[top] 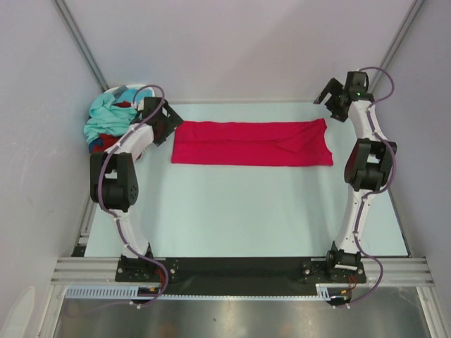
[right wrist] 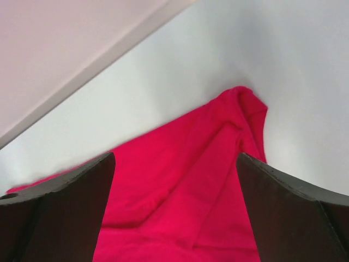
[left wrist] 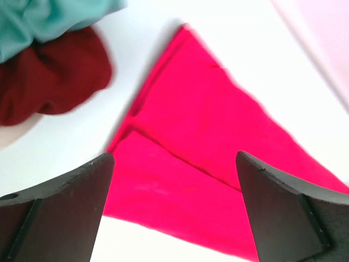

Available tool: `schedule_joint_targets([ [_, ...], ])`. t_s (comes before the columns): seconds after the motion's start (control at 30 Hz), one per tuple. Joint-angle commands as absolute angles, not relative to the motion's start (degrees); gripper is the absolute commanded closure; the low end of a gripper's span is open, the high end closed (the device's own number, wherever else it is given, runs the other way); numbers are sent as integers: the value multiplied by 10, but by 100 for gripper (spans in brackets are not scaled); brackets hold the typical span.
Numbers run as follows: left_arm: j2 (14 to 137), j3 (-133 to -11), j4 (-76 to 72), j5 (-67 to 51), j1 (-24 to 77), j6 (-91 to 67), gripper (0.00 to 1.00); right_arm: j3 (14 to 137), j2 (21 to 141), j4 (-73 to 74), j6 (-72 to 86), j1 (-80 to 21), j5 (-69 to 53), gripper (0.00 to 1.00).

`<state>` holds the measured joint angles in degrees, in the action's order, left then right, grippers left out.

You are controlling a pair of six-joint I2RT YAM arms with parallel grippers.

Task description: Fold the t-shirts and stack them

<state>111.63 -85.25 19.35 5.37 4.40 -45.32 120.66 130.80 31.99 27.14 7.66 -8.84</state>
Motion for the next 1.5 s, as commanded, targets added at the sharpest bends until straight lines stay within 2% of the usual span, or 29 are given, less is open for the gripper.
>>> schedule_joint_targets([
  [0.0,1015,-887,191,43,73,-405,1,1220,1189,346,263,72,-107,0],
  [0.1,991,-877,191,33,107,-365,0,1109,1117,324,280,60,-117,0],
  [0.13,990,-875,190,17,117,-353,0,1031,1098,312,289,54,-116,0],
  [0.27,996,-875,186,11,168,-284,1,876,1020,256,319,-17,-38,0],
  [0.47,1061,-893,194,-22,180,-286,1,754,994,200,379,-54,36,0],
  [0.97,1069,-862,196,-20,185,-291,0,817,1166,99,412,-66,-12,2],
  [1.1,1070,-863,198,-24,185,-292,0,822,1174,84,417,-69,-11,12],
  [1.27,1078,-866,198,-33,185,-295,0,840,1187,98,416,-72,-11,15],
  [1.47,1082,-867,197,-34,185,-294,1,860,1212,77,430,-73,-27,28],
])
